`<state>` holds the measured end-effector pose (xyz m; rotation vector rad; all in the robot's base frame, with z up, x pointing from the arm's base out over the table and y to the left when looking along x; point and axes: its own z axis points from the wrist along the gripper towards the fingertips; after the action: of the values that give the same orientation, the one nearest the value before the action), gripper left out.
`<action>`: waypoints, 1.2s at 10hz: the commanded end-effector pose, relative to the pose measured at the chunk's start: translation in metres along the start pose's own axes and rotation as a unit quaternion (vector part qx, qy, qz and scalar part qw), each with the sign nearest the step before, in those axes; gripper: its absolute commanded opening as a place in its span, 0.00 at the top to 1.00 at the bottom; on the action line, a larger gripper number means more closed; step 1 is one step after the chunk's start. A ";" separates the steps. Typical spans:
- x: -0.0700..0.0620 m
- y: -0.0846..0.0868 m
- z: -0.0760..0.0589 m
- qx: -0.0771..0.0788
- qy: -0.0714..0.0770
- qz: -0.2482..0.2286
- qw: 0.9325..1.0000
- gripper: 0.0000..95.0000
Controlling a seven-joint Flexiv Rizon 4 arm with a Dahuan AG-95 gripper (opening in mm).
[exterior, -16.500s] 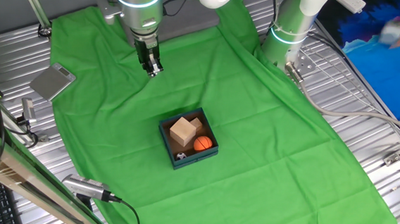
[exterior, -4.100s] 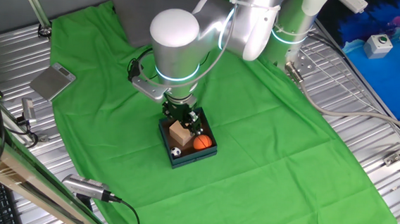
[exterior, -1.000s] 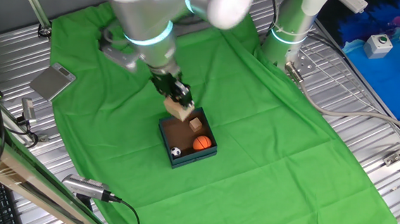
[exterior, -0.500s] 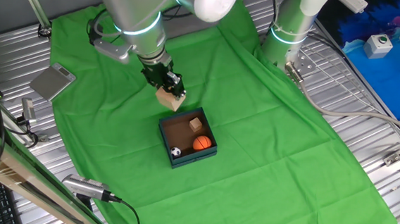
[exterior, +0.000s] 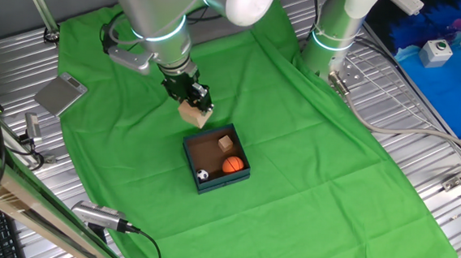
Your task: Take everything out of the gift box
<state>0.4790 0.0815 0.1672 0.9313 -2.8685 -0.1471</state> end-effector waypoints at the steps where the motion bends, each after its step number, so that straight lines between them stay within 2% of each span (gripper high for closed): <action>1: 0.000 0.000 0.000 0.010 -0.005 0.024 1.000 1.00; 2: 0.000 0.000 0.000 0.016 -0.010 0.049 0.999 1.00; 4: 0.000 0.000 0.000 0.020 -0.008 0.063 0.998 1.00; 6: 0.000 -0.001 0.000 0.019 -0.004 0.034 0.999 1.00; 7: 0.001 -0.012 -0.005 0.019 -0.003 0.028 0.999 1.00; 8: 0.004 -0.031 -0.007 0.017 0.000 0.019 1.000 1.00; 9: 0.010 -0.050 -0.003 0.018 -0.005 0.005 1.000 1.00; 12: 0.027 -0.083 0.012 0.022 -0.014 -0.033 0.999 1.00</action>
<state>0.5030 0.0110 0.1525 0.9692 -2.8875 -0.0960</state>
